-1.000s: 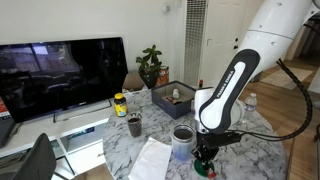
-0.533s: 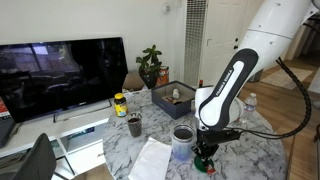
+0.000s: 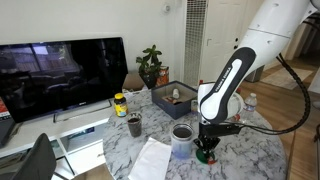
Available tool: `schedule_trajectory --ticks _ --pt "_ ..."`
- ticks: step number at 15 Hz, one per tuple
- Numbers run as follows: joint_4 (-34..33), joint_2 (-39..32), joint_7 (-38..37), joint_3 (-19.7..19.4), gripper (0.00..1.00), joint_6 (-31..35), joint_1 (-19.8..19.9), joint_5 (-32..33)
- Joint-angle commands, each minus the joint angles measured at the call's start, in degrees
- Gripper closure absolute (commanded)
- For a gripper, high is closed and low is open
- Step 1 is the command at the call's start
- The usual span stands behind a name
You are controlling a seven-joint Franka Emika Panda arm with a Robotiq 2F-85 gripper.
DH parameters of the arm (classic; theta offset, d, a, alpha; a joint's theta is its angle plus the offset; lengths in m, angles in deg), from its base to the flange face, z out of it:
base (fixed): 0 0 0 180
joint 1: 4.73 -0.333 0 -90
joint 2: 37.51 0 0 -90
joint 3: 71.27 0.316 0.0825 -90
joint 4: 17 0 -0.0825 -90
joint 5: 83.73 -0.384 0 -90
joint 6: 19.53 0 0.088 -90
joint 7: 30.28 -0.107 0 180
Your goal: Move the white and blue cup to the left, put the tomato ketchup on the green lid and then put the ketchup in the cup
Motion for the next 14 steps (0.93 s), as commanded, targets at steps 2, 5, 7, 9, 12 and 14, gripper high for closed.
schedule_trajectory --ticks 2,5,7,9,12,14 --pt "0.5 -1.1 -1.2 -2.6 1.0 0.3 1.5 1.0" --pt "0.4 -0.9 -2.8 -4.1 1.0 0.5 2.1 0.9" --pt "0.4 -0.4 -3.5 -4.9 1.0 0.4 2.6 0.9" --pt "0.4 0.2 -3.8 -5.3 1.0 0.0 2.8 1.0" --pt "1.2 1.7 -2.7 -5.1 1.0 -1.5 3.6 1.1" --pt "2.1 3.1 -3.1 -5.5 1.0 -1.5 3.4 1.5"
